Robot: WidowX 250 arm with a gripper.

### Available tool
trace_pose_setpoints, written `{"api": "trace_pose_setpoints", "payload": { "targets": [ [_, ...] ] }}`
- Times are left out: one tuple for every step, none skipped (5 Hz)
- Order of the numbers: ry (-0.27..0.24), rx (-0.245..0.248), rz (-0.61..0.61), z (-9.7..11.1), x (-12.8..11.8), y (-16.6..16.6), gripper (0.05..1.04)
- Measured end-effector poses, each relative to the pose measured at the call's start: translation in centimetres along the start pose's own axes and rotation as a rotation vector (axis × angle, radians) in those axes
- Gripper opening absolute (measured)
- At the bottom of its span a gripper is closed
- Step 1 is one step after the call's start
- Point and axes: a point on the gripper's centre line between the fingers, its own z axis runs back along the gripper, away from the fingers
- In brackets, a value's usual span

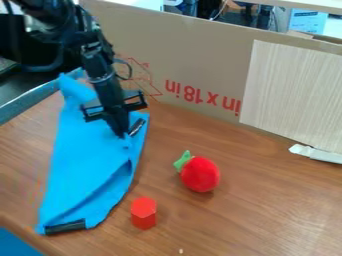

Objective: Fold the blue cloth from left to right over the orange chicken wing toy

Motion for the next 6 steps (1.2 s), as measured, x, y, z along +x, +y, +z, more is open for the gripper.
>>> {"api": "trace_pose_setpoints", "payload": {
  "targets": [
    [0.014, 0.018, 0.019, -1.3, 0.3, -1.6, 0.058],
    [0.013, 0.023, 0.047, -1.8, 0.9, -3.0, 0.058],
    [0.043, 0.023, 0.064, -2.8, 1.1, -4.5, 0.08],
    [0.042, 0.007, 0.051, -2.7, 1.1, -5.5, 0.216],
    [0.04, 0.0, 0.038, -2.7, 1.0, -5.8, 0.471],
    [0.051, -0.021, 0.033, -2.8, 0.7, -6.1, 0.781]
  ]
}}
